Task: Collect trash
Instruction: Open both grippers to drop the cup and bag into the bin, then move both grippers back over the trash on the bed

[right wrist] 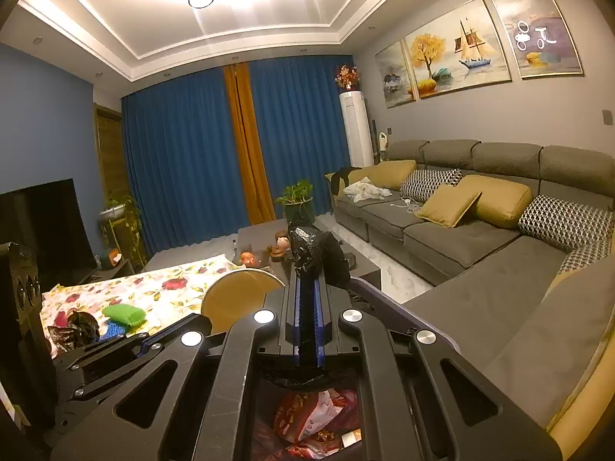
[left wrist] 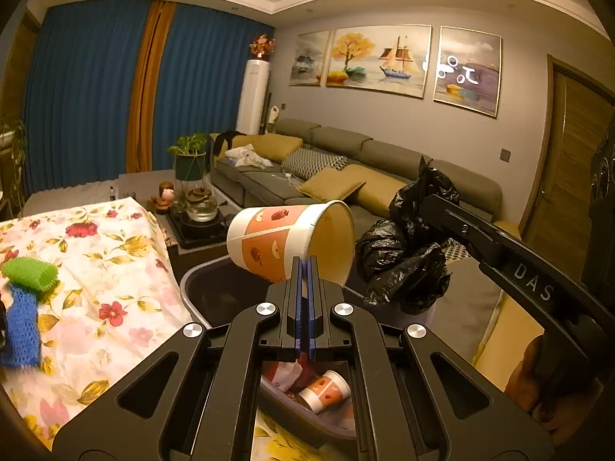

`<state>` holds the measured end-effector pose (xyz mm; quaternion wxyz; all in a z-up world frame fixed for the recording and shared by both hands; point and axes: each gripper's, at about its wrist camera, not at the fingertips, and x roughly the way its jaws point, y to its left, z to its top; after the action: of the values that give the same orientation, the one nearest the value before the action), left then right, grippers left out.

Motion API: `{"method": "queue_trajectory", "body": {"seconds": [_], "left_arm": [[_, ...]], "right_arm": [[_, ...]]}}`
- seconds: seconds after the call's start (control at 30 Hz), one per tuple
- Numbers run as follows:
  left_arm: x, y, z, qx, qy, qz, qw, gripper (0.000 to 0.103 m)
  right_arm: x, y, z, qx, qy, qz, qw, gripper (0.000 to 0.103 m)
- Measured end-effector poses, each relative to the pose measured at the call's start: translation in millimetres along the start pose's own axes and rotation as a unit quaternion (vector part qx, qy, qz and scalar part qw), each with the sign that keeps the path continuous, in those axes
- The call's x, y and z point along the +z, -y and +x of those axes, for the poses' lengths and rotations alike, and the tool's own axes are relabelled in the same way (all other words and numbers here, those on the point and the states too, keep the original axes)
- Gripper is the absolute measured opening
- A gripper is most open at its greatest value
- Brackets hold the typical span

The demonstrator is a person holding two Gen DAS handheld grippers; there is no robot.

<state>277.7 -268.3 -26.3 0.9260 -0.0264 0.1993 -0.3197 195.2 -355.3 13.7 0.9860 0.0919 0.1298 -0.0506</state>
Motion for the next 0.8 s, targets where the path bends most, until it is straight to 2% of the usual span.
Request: {"method": "queue_trajectory", "body": {"seconds": [0.33, 0.4, 0.43, 0.47, 0.5, 0.57, 0.6, 0.63, 0.8], "left_arm": [[-2.9, -2.0, 5.8, -0.01, -0.009, -0.005, 0.9999, 0.002], [-3.0, -2.4, 5.4, -0.006, -0.01, -0.003, 0.9999, 0.002], [-2.7, -3.4, 4.9, -0.001, -0.01, -0.004, 0.9999, 0.004], [-1.9, -6.2, 3.5, 0.006, -0.01, -0.007, 0.9999, 0.006], [-1.1, -9.1, 2.5, 0.012, -0.009, -0.009, 0.9998, 0.013], [0.2, -16.6, -2.5, 0.032, -0.006, -0.016, 0.9993, 0.036], [0.9, -21.4, -6.7, 0.044, -0.002, -0.022, 0.9988, 0.057], [1.4, -25.8, -12.5, 0.054, 0.005, -0.028, 0.9981, 0.071], [4.8, -36.7, -42.1, 0.094, 0.031, -0.034, 0.9945, 0.09]], "right_arm": [[0.8, 7.2, 7.5, -0.001, -0.013, 0.013, 1.0, 0.007], [2.0, 8.3, 8.4, -0.004, -0.011, 0.016, 1.0, 0.015], [3.0, 7.8, 8.0, -0.007, -0.008, 0.015, 1.0, 0.031], [3.1, 7.4, 6.7, -0.011, -0.004, 0.012, 1.0, 0.04], [2.7, 6.6, 5.7, -0.014, -0.002, 0.01, 1.0, 0.042], [2.7, 6.6, 4.0, -0.016, 0.001, 0.009, 1.0, 0.052], [3.0, 6.7, 2.9, -0.018, 0.002, 0.01, 1.0, 0.054], [3.1, 7.4, 2.1, -0.018, 0.003, 0.011, 1.0, 0.055], [4.1, 5.4, -6.6, -0.023, 0.012, 0.015, 1.0, 0.068]]}}
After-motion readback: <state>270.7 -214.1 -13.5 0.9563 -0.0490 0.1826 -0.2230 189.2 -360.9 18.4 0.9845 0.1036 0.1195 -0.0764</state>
